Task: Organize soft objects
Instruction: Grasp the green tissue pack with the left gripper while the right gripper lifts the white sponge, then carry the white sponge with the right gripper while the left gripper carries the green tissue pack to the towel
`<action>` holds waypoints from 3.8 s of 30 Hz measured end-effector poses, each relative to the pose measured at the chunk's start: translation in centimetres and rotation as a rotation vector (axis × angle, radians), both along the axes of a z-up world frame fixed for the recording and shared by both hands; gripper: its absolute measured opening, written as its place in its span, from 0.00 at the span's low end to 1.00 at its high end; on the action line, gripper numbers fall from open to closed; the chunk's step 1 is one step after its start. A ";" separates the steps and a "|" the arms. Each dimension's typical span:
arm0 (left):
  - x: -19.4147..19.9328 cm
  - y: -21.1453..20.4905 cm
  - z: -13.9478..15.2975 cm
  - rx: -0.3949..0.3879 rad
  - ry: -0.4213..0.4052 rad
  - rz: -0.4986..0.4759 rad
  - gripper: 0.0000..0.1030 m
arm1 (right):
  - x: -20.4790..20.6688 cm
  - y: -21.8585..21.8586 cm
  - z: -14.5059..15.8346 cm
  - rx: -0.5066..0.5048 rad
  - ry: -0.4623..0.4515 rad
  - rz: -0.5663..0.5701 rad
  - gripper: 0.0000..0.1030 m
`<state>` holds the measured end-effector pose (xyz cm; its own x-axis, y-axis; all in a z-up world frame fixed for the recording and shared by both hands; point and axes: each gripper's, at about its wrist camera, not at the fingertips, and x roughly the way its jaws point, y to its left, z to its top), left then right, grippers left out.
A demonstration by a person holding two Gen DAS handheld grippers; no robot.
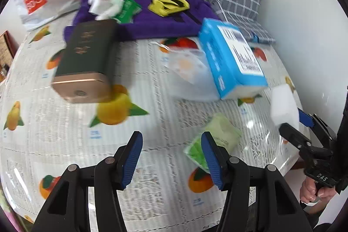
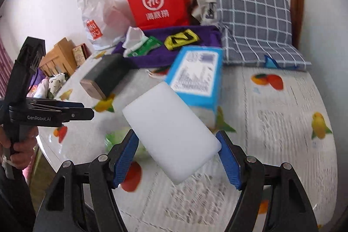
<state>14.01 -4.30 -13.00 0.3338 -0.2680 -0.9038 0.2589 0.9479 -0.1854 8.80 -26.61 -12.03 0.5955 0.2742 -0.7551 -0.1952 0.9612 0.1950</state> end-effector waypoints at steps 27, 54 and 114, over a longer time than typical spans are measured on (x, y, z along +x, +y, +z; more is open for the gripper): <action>-0.8 -6.1 -4.3 0.056 -0.004 -0.163 0.65 | 0.7 -2.4 -6.3 0.058 0.118 -0.055 0.71; -1.6 9.4 -3.1 -0.153 0.016 0.217 0.62 | 0.0 2.6 -3.6 0.047 0.117 0.003 0.70; 7.1 12.2 12.0 -0.089 -0.294 0.287 0.62 | 11.8 1.4 11.0 0.001 -0.124 -0.050 0.71</action>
<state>21.15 7.88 -1.01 0.6463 -0.1988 -0.7367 0.0402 0.9730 -0.2273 20.64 -25.26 -1.04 0.6972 0.2427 -0.6745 -0.1702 0.9701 0.1732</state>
